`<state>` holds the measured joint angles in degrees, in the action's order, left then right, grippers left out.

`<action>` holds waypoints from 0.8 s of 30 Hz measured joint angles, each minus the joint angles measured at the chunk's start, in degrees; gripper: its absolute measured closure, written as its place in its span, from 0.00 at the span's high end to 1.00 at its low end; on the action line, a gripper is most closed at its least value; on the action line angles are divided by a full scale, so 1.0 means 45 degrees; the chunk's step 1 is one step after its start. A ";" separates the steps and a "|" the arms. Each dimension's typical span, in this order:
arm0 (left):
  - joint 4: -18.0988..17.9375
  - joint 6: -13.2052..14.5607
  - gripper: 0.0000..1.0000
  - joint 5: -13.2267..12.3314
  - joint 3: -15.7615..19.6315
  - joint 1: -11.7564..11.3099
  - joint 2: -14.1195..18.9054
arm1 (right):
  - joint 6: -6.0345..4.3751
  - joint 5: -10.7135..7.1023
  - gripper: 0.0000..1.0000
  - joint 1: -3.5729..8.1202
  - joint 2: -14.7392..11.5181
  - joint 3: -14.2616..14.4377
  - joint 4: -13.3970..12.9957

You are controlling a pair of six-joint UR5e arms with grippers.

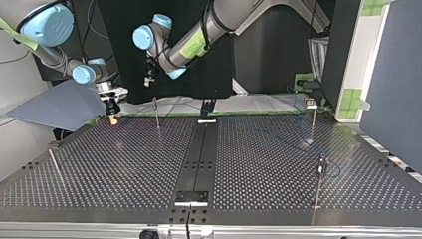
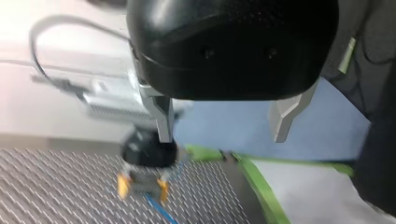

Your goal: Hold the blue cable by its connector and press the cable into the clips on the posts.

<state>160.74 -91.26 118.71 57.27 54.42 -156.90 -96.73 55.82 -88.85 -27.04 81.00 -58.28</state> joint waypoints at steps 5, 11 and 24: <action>-0.0581 -0.0395 1.00 0.0121 0.0588 0.0232 0.0584 | 0.0018 -0.0001 0.00 -0.0023 -0.0001 -0.0046 0.0009; -0.0737 -0.0891 1.00 0.0645 0.1384 0.0173 0.1381 | 0.0104 -0.0001 0.00 -0.0040 -0.0001 -0.0073 0.0027; 0.0452 -0.1390 1.00 0.1558 0.2678 0.0185 0.2676 | 0.0125 0.0000 0.00 -0.0048 0.0000 -0.0076 0.0047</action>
<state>162.78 -97.51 125.72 69.32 55.25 -144.85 -96.17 55.82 -89.06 -27.04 80.65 -58.07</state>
